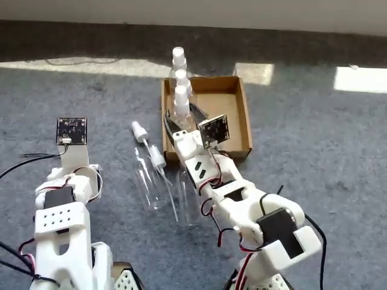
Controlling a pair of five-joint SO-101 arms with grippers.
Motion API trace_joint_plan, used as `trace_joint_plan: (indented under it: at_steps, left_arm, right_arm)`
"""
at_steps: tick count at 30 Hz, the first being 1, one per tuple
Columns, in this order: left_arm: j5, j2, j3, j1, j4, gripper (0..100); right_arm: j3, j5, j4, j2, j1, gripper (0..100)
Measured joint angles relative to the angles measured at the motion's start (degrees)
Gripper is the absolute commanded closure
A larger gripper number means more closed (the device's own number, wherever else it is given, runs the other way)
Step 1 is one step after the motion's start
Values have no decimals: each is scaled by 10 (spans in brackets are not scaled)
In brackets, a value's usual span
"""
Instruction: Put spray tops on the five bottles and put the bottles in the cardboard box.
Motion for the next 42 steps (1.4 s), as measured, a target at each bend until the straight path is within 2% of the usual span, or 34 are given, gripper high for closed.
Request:
trace_joint_plan:
  at_steps: [28, 34, 42]
  left_arm:
    - [0, 0, 0, 0, 0, 859]
    - [0, 0, 0, 0, 0, 859]
    - [0, 0, 0, 0, 0, 859]
  right_arm:
    - [0, 0, 0, 6, 1, 987]
    - [0, 0, 0, 6, 0, 902]
    - [0, 0, 0, 6, -1, 899]
